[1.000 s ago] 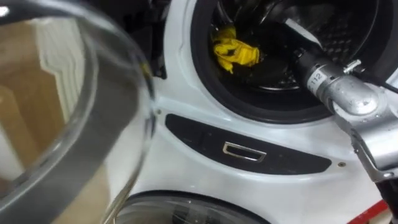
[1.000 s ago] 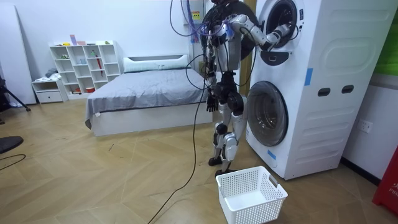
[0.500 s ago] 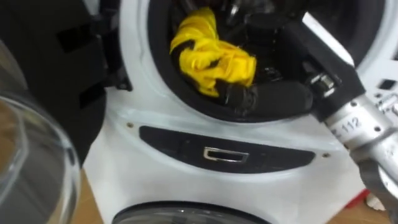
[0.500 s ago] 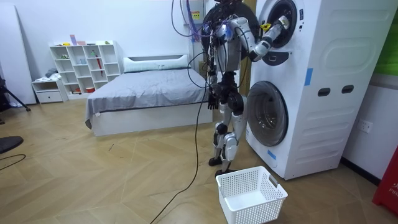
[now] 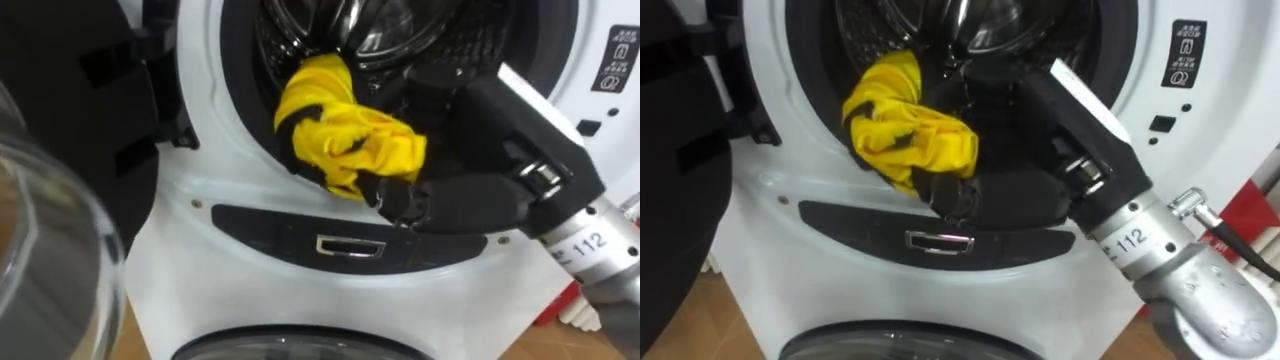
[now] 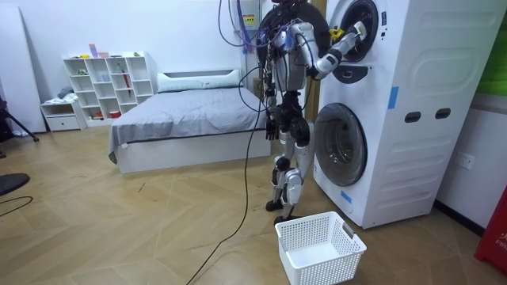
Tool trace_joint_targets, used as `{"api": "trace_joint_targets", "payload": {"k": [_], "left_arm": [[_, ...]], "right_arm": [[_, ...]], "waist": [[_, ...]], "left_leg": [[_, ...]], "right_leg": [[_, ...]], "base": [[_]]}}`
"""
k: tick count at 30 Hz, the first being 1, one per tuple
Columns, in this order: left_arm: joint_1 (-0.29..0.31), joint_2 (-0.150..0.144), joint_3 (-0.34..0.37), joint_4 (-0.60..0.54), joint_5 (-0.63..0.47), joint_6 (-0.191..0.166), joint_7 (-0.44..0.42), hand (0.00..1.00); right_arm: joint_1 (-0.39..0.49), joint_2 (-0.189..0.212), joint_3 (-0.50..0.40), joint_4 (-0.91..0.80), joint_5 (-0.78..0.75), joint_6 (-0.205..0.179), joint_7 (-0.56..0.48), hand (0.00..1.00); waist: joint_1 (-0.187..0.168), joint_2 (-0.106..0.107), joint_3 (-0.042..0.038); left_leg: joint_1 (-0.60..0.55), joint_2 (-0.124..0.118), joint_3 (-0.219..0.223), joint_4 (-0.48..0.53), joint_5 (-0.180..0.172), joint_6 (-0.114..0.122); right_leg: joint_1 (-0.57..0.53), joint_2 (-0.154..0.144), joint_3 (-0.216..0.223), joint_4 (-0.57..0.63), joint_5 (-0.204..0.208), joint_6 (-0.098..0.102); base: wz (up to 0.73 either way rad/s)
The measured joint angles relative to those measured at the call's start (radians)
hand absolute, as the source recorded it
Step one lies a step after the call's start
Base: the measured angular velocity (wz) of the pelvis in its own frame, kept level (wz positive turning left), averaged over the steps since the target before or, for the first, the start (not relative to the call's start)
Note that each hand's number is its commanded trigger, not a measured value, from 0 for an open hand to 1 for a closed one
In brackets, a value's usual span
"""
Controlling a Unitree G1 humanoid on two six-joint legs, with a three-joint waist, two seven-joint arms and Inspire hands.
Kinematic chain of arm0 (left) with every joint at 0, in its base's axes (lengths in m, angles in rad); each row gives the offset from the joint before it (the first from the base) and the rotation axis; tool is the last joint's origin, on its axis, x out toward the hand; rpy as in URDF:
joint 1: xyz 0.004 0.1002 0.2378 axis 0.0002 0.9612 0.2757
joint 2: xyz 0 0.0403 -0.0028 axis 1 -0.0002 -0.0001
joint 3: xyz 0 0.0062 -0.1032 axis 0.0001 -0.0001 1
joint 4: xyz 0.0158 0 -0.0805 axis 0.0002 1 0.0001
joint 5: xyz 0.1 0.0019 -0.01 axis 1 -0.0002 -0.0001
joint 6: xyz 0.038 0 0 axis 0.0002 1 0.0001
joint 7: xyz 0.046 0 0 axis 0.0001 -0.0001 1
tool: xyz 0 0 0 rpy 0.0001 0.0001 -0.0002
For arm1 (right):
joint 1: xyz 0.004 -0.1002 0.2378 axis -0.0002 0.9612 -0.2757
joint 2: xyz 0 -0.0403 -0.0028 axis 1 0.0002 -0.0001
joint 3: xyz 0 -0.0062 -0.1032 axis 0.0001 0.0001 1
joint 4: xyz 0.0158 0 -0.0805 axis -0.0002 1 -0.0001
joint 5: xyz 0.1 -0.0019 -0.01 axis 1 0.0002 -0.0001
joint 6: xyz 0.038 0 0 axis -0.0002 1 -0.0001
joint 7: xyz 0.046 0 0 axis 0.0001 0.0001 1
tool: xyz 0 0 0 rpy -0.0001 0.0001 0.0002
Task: Pick clothes from washing machine
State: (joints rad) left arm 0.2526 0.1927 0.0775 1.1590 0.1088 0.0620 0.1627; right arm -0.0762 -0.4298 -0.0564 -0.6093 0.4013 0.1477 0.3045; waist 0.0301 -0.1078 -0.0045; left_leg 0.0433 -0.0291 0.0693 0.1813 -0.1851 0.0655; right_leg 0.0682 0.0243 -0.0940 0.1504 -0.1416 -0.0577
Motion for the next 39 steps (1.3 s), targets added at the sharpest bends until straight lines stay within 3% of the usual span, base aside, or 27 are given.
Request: {"api": "trace_joint_targets", "payload": {"k": [4, 7, 11, 16, 20, 23, 28, 35, 39], "left_arm": [[0.006, 0.0, -0.001, -0.002, 0.003, 0.0, -0.018, 0.0], [0.013, -0.003, -0.003, -0.002, 0.004, 0.001, -0.024, 0.0], [0.01, -0.002, -0.002, 0.0, 0.002, 0.001, -0.024, 0.0], [0.002, -0.002, -0.001, 0.002, 0.004, -0.001, -0.029, 0.0], [-0.005, 0.005, -0.001, 0.002, 0.005, -0.002, -0.051, 0.0], [-0.023, 0.011, -0.002, 0.001, 0.002, -0.008, -0.059, 0.0], [-0.039, 0.013, -0.003, 0.001, -0.002, -0.031, -0.059, 0.0], [-0.072, 0.018, -0.002, -0.001, 0.0, -0.031, -0.08, 0.0], [-0.106, 0.024, -0.007, 0.001, -0.004, -0.031, -0.088, 0.0]], "right_arm": [[0.044, 0.023, -0.021, 0.0, 0.004, -0.008, 0.009, 1.0], [0.1, 0.036, -0.036, 0.0, 0.004, -0.009, 0.022, 1.0], [0.149, 0.039, -0.047, 0.001, -0.012, -0.008, 0.04, 1.0], [0.219, 0.039, -0.097, 0.0, -0.001, -0.009, 0.087, 1.0], [0.219, 0.042, -0.133, 0.0, 0.006, -0.016, 0.114, 1.0], [0.24, 0.046, -0.169, 0.0, 0.009, -0.028, 0.114, 1.0], [0.277, 0.046, -0.215, -0.001, 0.007, -0.028, 0.115, 1.0], [0.353, 0.046, -0.304, 0.005, -0.001, -0.026, 0.12, 1.0], [0.362, 0.046, -0.347, 0.046, 0.005, -0.026, 0.138, 1.0]], "waist": [[-0.022, 0.013, 0.0028], [-0.028, 0.027, -0.0034], [-0.049, 0.034, -0.0003], [-0.072, 0.037, 0.0007], [-0.106, 0.043, -0.0009], [-0.124, 0.045, -0.0036], [-0.169, 0.047, 0.0007], [-0.231, 0.046, 0.003], [-0.269, 0.05, 0.0059]], "left_leg": [[0.002, 0.001, 0.002, 0.0, -0.002, 0.001], [0.004, 0.004, 0.011, 0.002, -0.008, 0.001], [0.008, 0.009, 0.028, 0.002, -0.012, 0.0], [0.017, 0.025, 0.102, 0.003, -0.021, -0.006], [0.019, 0.039, 0.148, 0.01, -0.033, -0.01], [0.023, 0.051, 0.208, 0.004, -0.035, -0.013], [0.041, 0.067, 0.284, -0.004, -0.05, -0.023], [0.072, 0.093, 0.42, -0.013, -0.069, -0.044], [0.073, 0.101, 0.465, -0.013, -0.077, -0.049]], "right_leg": [[0.0, 0.001, 0.003, 0.003, 0.0, 0.0], [-0.002, 0.003, 0.012, 0.006, 0.0, 0.0], [-0.006, 0.008, 0.034, 0.018, 0.0, 0.0], [-0.02, 0.024, 0.099, 0.021, 0.004, -0.005], [-0.035, 0.039, 0.148, 0.021, 0.011, -0.006], [-0.061, 0.055, 0.2, 0.025, 0.027, -0.008], [-0.072, 0.077, 0.262, 0.039, 0.029, -0.01], [-0.105, 0.121, 0.384, 0.056, 0.042, -0.015], [-0.116, 0.139, 0.427, 0.064, 0.049, -0.014]], "base": [[0.0], [-0.1], [-0.16], [-0.37], [-0.4], [-0.53], [-0.47], [-0.58], [-0.41]]}}
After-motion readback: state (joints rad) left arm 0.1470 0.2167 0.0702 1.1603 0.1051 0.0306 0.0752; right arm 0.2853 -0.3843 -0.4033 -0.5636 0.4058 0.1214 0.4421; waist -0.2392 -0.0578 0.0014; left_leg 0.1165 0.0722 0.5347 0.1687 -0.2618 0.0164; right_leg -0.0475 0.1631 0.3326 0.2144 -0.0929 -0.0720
